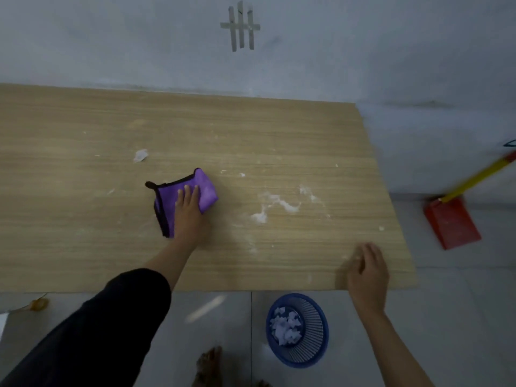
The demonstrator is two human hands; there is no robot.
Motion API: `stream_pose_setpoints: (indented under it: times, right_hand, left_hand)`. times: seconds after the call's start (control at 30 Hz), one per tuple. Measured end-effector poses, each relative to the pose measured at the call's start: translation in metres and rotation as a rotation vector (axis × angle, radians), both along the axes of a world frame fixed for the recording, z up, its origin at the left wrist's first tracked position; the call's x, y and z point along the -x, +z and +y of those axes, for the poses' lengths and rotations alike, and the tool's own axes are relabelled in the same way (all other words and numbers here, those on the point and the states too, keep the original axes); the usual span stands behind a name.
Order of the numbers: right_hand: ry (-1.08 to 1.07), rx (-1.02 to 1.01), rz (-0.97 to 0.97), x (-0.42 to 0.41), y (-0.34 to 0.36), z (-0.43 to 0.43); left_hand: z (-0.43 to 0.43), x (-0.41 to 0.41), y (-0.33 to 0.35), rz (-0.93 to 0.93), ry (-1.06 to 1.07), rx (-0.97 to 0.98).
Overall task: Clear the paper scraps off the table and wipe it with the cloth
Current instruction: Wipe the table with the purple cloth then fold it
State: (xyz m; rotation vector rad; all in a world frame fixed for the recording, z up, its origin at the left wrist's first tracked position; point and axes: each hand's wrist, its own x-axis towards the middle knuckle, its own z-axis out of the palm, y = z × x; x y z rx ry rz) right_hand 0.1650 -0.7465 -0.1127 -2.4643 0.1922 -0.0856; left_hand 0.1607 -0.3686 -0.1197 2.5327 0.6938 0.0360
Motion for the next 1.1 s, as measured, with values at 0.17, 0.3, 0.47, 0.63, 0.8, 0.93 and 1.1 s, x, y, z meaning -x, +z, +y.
stream_pose_setpoints:
  times: [0.17,0.3,0.47,0.63,0.8,0.93,1.1]
  right_hand:
    - [0.056,-0.069,0.018,-0.001,0.0,-0.026]
    - [0.105,-0.113,0.012,0.003,0.002,-0.032]
    - [0.114,-0.199,0.033,0.002,0.006,-0.038]
    - [0.08,-0.339,0.053,-0.001,0.016,-0.048]
    - [0.026,-0.466,0.125,-0.005,0.022,-0.056]
    - [0.077,-0.451,0.141,-0.005,0.023,-0.06]
    - [0.116,-0.435,0.159,-0.006,0.022,-0.063]
  left_hand:
    - [-0.027,-0.045,-0.003,0.048,-0.076,-0.071]
    - [-0.064,-0.08,0.007,0.093,-0.316,-0.019]
    - [-0.132,-0.068,0.009,0.068,-0.466,0.007]
    - [-0.179,-0.023,0.009,0.055,-0.499,0.009]
    - [-0.225,0.025,0.006,0.026,-0.579,0.124]
    - [-0.265,0.078,0.002,-0.091,-0.605,0.207]
    - [-0.292,0.118,-0.009,-0.135,-0.59,0.312]
